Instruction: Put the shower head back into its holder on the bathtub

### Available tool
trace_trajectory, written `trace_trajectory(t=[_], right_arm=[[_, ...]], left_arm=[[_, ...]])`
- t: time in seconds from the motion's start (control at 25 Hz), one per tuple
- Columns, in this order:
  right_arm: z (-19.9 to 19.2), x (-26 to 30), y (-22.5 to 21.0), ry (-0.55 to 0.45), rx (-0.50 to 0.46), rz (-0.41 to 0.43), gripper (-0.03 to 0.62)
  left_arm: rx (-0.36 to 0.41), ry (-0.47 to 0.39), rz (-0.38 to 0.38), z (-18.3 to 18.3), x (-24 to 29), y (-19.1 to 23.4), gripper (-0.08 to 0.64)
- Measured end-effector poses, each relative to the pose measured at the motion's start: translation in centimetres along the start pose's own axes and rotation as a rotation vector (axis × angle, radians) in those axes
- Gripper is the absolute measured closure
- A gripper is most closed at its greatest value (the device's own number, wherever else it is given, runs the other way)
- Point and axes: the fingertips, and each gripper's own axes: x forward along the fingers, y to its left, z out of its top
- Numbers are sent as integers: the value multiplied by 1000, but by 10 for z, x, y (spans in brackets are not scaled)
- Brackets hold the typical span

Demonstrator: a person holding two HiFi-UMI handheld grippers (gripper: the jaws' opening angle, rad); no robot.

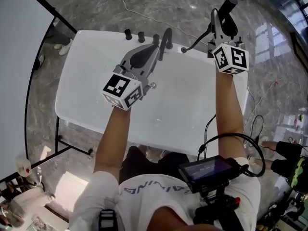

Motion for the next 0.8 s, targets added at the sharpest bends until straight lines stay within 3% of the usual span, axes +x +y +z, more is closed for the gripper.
trace_trajectory(t=[0.8], right_arm=[[-181,-8,-19,120,137,19,453]], left_arm=[[-42,88,14,-107,34,26,535]])
